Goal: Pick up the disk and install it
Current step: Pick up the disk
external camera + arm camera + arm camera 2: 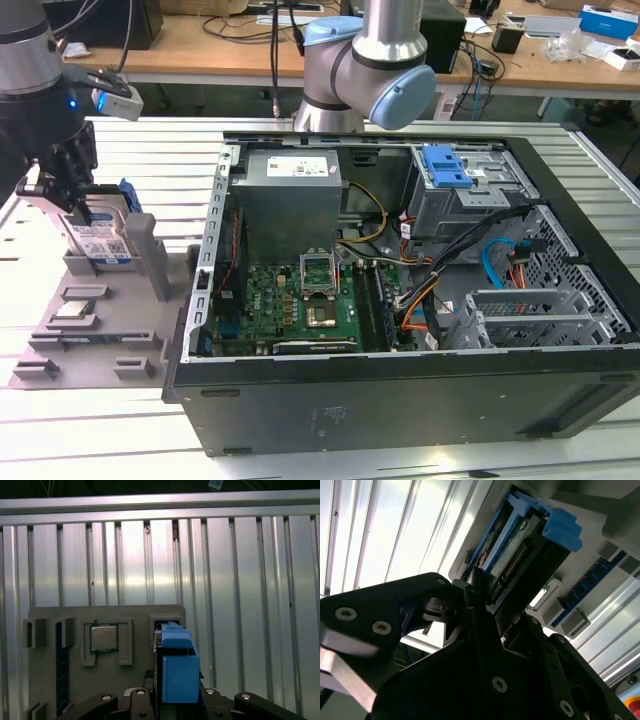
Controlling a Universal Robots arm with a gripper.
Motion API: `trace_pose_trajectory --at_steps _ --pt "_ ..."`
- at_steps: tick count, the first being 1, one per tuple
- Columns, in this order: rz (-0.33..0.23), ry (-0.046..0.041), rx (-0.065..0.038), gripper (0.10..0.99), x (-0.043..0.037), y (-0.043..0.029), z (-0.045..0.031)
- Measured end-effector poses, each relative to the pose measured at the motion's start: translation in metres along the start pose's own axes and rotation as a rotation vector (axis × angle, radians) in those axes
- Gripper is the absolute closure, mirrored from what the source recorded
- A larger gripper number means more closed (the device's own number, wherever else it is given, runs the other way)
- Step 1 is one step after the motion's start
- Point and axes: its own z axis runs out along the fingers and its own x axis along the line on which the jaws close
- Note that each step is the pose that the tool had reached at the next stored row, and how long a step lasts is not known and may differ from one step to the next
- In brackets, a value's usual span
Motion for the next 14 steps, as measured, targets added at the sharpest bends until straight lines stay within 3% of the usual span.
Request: trace_pose_trajectory --at_steps 14 --pt "0.000 -0.0002 0.000 0.722 0.0000 0.0000 -0.0014"
